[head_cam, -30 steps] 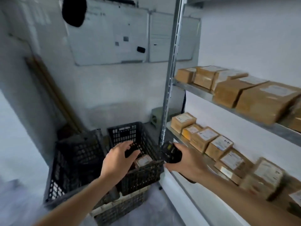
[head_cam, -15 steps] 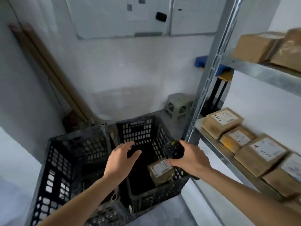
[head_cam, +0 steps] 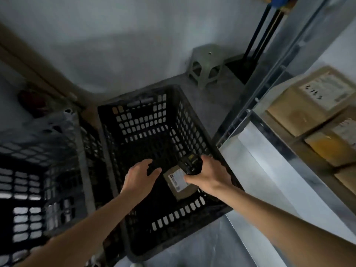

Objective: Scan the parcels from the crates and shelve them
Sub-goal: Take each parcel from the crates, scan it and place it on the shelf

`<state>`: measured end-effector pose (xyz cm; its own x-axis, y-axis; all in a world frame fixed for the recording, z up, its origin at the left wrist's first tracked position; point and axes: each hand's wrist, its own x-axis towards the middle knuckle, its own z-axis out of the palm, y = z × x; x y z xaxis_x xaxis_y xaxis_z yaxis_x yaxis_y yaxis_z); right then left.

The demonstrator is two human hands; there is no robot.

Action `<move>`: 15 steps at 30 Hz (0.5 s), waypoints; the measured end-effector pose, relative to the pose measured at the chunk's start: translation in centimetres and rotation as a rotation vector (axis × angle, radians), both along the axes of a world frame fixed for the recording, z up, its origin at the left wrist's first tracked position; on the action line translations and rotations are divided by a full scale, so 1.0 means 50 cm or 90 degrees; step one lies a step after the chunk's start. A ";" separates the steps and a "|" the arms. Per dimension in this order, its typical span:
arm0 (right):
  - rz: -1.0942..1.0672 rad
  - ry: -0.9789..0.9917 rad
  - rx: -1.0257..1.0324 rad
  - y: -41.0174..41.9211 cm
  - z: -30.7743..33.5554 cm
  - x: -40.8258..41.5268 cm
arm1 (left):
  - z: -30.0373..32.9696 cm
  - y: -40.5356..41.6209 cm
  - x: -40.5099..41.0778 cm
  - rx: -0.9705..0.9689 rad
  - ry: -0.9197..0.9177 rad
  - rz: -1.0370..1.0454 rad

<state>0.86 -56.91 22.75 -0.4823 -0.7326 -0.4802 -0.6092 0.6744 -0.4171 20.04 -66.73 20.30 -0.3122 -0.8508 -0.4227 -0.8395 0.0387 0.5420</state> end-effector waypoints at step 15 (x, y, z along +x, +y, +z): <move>-0.064 -0.063 0.084 -0.032 -0.174 -0.029 | -0.177 -0.027 -0.063 0.188 -0.064 -0.069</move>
<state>-0.59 -58.50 14.04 -0.4951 -0.6110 -0.6178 -0.4970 0.7823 -0.3755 16.90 -68.09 11.44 -0.3384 -0.6513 -0.6792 -0.8887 -0.0161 0.4582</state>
